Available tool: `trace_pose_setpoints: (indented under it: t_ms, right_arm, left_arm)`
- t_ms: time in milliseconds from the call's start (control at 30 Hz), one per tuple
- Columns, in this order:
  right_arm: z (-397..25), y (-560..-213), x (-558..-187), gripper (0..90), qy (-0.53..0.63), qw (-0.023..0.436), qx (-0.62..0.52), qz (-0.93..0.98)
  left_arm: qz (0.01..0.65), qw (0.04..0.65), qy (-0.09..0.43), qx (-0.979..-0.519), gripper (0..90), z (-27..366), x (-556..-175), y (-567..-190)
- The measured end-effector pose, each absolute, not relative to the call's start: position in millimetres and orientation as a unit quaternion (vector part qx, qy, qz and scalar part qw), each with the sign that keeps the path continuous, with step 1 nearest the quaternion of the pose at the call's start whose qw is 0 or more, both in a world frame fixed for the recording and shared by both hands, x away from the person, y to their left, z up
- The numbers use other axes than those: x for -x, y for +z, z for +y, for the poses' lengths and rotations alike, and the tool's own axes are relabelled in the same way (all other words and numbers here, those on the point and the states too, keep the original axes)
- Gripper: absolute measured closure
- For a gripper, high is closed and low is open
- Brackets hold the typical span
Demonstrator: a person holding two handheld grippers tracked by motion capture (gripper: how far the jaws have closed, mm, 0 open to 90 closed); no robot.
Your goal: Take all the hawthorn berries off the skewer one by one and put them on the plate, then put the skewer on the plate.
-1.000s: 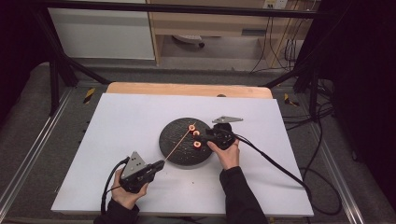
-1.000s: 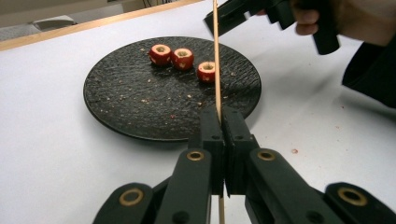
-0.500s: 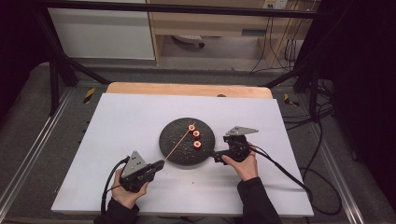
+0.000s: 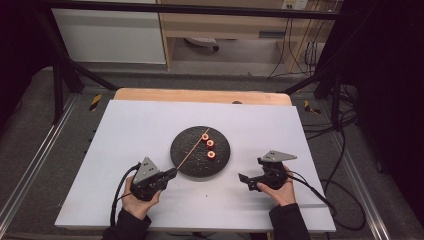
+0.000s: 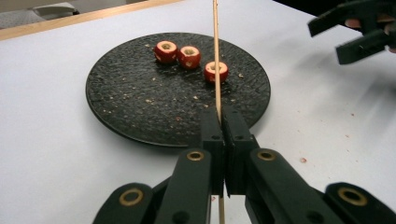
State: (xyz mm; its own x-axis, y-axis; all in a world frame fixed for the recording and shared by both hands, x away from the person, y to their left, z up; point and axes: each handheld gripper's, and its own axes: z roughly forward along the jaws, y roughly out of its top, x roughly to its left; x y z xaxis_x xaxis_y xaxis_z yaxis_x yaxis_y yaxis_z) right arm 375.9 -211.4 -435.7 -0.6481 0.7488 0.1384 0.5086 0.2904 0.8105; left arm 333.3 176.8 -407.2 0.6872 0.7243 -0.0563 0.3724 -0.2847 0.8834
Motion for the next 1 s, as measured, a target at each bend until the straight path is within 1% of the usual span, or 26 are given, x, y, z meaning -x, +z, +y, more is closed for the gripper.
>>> trace_pose_setpoints:
  t_ms: [333, 533, 833, 1000]
  right_arm:
    - [-231.1, -447.6, -366.3, 0.7, 0.439, 0.133, -0.396, 0.796]
    - [-239.0, -452.5, -361.9, 0.7, 0.447, 0.128, -0.399, 0.790]
    - [-241.6, -457.4, -360.0, 0.7, 0.437, 0.129, -0.398, 0.796]
    - [-242.7, -457.9, -358.7, 0.7, 0.438, 0.126, -0.392, 0.799]
  left_arm:
    - [0.362, 0.475, 0.185, -0.780, 88.4, 172.5, -353.1, -396.9]
    - [0.370, 0.475, 0.177, -0.779, 88.4, 166.7, -363.5, -395.6]
    - [0.385, 0.470, 0.166, -0.777, 88.4, 156.2, -380.8, -400.5]
    - [0.395, 0.462, 0.170, -0.776, 88.4, 148.5, -391.9, -402.6]
